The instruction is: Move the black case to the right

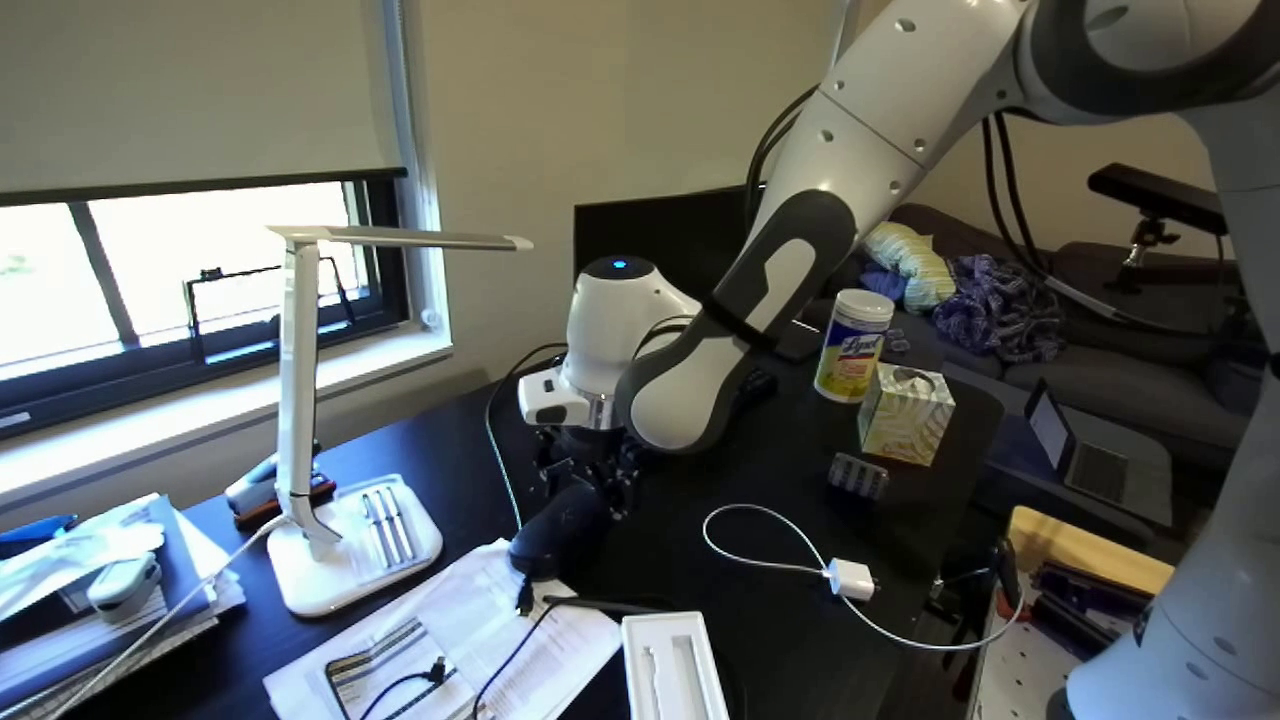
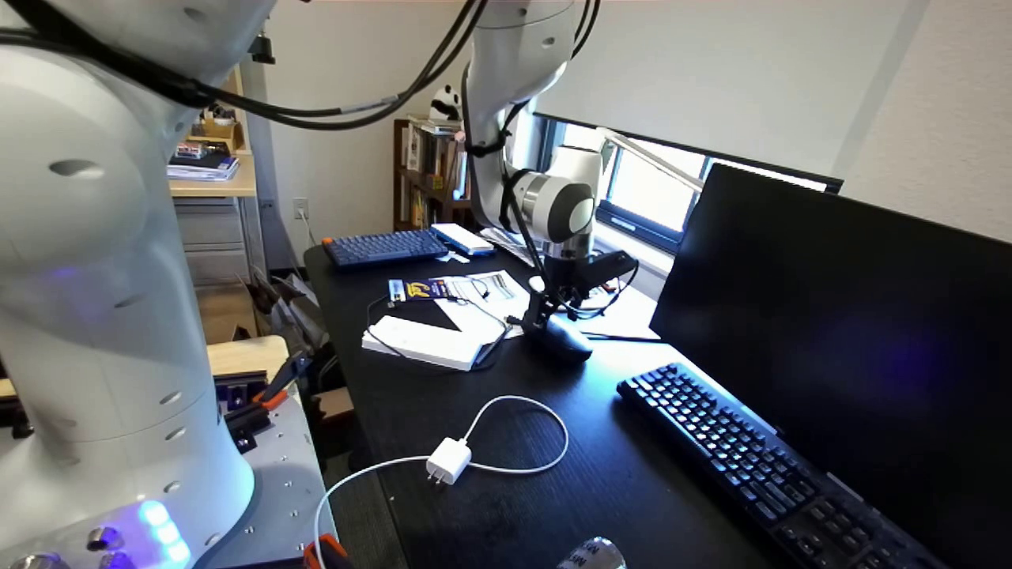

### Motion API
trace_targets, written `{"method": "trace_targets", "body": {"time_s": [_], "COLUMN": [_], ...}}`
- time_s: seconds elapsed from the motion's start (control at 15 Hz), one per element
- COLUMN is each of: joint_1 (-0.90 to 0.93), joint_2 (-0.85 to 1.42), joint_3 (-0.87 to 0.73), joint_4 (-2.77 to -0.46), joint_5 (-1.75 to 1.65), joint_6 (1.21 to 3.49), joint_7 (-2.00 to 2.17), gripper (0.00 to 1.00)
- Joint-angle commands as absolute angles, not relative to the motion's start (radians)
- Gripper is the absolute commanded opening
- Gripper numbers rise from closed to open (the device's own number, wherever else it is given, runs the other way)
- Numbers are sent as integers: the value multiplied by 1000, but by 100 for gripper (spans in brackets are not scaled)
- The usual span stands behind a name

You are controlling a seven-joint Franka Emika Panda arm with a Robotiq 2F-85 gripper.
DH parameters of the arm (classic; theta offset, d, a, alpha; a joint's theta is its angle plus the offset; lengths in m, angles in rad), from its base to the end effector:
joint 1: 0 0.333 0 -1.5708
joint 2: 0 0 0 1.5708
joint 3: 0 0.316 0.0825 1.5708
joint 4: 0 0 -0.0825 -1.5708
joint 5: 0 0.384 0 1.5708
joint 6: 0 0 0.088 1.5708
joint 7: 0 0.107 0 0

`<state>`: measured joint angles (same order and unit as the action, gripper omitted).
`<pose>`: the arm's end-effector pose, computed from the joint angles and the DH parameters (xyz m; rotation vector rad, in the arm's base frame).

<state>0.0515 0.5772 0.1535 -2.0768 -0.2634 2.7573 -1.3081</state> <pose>0.5784 0.1313 0.1589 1.9881 2.3153 0.1283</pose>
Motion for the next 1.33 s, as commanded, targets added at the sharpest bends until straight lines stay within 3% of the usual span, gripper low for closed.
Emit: {"method": "trace_targets", "body": {"time_s": [0.0,1.27], "joint_1": [12,-35], "joint_2": [598,607], "joint_3": [188,221], "joint_4": [-2058,-2076], "joint_5": [-265,-250], "joint_6": [2736,2758], "joint_7": [-1360,-1412], "gripper": [100,100]}}
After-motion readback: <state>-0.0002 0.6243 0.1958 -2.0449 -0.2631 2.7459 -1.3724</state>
